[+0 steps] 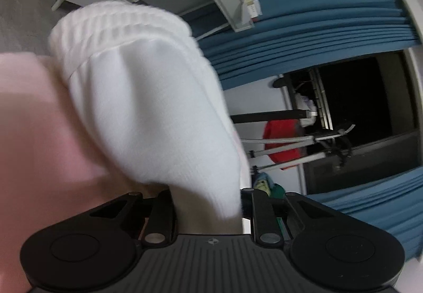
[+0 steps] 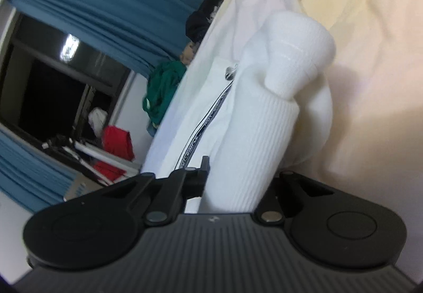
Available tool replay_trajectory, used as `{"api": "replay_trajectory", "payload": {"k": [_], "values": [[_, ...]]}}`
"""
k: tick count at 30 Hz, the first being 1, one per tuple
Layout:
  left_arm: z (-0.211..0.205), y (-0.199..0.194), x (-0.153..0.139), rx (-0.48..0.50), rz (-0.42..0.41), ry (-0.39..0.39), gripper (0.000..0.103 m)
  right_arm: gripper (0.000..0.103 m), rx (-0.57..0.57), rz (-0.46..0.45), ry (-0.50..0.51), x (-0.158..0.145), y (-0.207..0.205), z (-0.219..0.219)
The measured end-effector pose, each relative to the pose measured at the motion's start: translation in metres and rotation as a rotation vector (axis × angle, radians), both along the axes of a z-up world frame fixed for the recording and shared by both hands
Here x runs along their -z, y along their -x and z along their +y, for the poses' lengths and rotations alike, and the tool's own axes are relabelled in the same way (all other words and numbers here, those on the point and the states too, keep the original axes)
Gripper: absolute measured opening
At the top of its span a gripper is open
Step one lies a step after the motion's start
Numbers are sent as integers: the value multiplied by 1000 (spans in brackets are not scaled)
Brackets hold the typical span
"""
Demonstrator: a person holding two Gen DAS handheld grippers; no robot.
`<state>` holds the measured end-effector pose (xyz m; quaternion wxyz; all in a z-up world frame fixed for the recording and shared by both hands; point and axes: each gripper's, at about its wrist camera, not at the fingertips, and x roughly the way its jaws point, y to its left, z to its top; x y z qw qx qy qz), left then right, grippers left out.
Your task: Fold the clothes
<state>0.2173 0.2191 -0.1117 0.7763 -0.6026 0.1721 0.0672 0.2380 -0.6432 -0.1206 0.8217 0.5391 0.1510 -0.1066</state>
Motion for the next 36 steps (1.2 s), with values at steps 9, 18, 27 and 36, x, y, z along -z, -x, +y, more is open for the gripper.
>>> {"api": "replay_trajectory", "payload": {"k": [9, 18, 27, 36], "values": [[24, 93, -30, 83, 81, -2, 20, 12, 14, 80, -130, -10, 84, 6], [42, 144, -13, 112, 233, -8, 23, 13, -37, 160, -147, -13, 134, 12], [38, 150, -3, 122, 297, -93, 44, 15, -43, 140, -305, 12, 145, 6], [24, 155, -25, 141, 347, -185, 55, 14, -59, 119, -175, 3, 127, 5]]}}
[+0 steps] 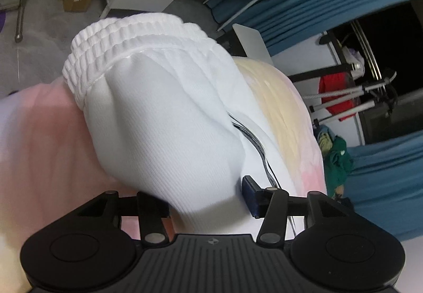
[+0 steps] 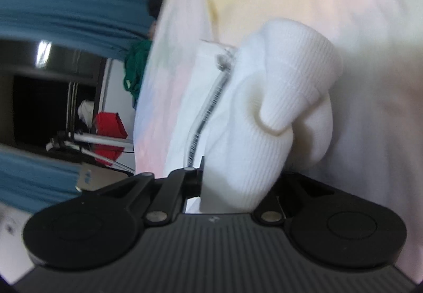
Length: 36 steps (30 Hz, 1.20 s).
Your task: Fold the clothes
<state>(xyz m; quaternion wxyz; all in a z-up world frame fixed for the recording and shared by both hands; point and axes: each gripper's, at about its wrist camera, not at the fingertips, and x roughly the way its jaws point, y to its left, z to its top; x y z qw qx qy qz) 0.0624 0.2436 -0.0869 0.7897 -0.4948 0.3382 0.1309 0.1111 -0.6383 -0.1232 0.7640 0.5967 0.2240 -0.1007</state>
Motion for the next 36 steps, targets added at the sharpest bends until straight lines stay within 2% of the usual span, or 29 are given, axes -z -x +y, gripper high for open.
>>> {"api": "replay_trajectory", "payload": {"k": [2, 5, 9, 12, 16, 20, 25, 29, 36], "values": [[-7, 5, -11, 20, 17, -47, 58, 14, 14, -39, 7, -2, -5, -5], [-19, 20, -30, 50, 34, -155, 62, 14, 83, -54, -81, 12, -2, -10], [-43, 48, -56, 69, 1, -327, 65, 14, 121, -38, -187, 32, 5, -13], [-65, 59, -69, 105, -45, -436, 74, 15, 102, -45, -190, 32, 5, -18], [-84, 61, -75, 137, -68, -468, 75, 15, 106, -78, -150, 25, 6, -23], [-95, 67, -78, 139, -83, -493, 75, 15, 201, -133, -169, 23, 19, -28], [-108, 70, -76, 152, -131, -497, 75, 15, 217, -109, -115, 18, 19, -28], [-131, 68, -64, 281, -153, -470, 75, 15, 235, -94, -122, 21, 15, -28], [-183, 41, -58, 454, -178, -606, 75, 18, 214, -75, -253, 47, 11, -42]]}}
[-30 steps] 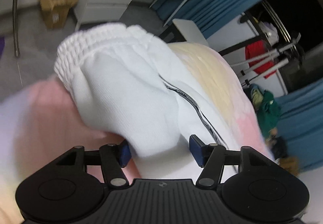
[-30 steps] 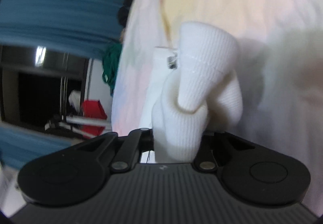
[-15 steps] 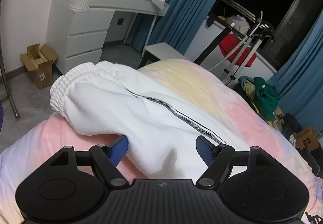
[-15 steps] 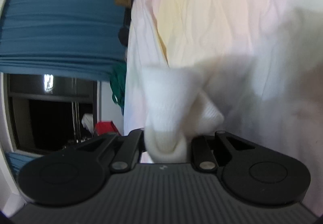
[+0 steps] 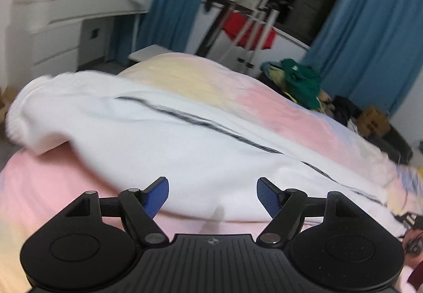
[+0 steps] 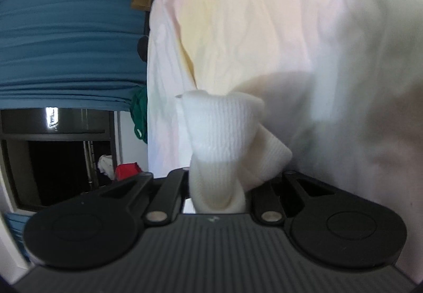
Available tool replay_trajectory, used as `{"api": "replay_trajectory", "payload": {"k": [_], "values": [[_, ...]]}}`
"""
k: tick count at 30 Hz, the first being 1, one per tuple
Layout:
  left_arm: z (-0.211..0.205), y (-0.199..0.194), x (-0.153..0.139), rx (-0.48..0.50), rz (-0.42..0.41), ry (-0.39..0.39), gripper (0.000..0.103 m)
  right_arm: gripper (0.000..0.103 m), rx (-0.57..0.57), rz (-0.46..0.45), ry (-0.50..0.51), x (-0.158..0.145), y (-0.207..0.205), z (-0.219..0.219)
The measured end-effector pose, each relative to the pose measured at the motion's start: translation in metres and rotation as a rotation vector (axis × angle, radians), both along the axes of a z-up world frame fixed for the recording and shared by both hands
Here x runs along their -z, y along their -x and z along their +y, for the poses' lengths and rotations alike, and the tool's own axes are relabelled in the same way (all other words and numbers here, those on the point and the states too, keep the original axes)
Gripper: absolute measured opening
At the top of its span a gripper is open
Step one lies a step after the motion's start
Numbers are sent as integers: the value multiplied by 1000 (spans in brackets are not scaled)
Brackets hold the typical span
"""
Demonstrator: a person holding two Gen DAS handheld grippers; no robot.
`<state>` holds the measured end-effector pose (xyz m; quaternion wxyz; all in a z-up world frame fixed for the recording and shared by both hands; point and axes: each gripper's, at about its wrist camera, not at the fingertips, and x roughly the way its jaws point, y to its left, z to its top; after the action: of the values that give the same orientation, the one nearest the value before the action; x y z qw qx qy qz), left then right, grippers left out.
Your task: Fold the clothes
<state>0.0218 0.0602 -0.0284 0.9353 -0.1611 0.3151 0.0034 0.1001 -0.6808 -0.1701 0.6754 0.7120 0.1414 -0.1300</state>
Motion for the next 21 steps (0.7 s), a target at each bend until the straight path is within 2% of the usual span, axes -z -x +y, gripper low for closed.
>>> {"api": "replay_trajectory", "payload": {"k": [7, 10, 12, 17, 21], "values": [[-62, -54, 9, 118, -30, -166, 75, 22, -37, -47, -77, 13, 0, -10], [-84, -81, 22, 117, -31, -238, 75, 22, -44, -52, -82, 14, -2, -10], [-93, -94, 34, 121, -15, -241, 75, 22, -47, -53, -73, 11, -8, -5], [-104, -104, 59, 135, 11, -308, 77, 22, -71, -31, 6, 3, -10, -5], [-101, -110, 70, 154, 47, -305, 77, 20, -80, 15, 123, -12, -16, -2]]}}
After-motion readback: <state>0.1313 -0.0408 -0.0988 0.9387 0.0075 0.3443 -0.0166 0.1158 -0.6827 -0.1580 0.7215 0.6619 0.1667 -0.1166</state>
